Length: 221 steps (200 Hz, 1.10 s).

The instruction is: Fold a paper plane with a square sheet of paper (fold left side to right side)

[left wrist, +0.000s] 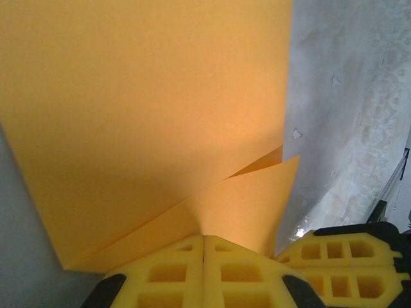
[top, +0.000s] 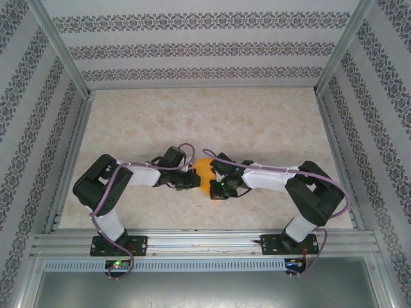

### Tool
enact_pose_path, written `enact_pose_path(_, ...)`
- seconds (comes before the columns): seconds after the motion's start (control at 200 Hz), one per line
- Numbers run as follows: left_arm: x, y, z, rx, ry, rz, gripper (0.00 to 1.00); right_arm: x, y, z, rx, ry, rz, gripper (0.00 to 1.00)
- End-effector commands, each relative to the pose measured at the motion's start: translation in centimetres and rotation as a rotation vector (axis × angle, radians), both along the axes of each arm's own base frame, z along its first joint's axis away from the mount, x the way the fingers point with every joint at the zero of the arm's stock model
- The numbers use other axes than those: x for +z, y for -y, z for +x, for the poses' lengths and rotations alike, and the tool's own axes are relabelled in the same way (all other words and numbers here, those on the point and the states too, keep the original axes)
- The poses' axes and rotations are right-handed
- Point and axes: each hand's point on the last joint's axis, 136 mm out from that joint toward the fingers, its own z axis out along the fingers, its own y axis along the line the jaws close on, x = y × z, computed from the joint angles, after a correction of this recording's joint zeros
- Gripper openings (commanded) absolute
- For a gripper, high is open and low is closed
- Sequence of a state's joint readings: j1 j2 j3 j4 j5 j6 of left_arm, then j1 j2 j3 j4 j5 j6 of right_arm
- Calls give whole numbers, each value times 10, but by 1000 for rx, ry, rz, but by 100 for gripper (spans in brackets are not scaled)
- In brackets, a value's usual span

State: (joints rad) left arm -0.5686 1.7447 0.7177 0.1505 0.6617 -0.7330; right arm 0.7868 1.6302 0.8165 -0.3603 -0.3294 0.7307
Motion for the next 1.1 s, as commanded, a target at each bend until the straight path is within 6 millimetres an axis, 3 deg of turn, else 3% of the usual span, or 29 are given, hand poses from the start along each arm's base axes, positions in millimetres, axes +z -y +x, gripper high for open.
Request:
enact_pose_path(0.0, -30, -16, -12, 11, -59, 116, 0, 17, 2, 8, -30, 20, 8, 0)
enact_pose_path(0.13, -31, -17, -13, 10, -65, 126, 0, 38, -8, 15, -34, 54, 79, 0)
enact_pose_path(0.265, -31, -18, -14, 10, -65, 130, 0, 40, -22, 17, -43, 49, 162, 0)
enact_pose_path(0.62, -32, -19, -15, 6, -72, 135, 0, 17, -39, 23, -80, 20, 195, 0)
enact_pose_path(1.099, -34, -20, -16, 11, -76, 144, 0, -9, -29, 19, -110, -21, 118, 0)
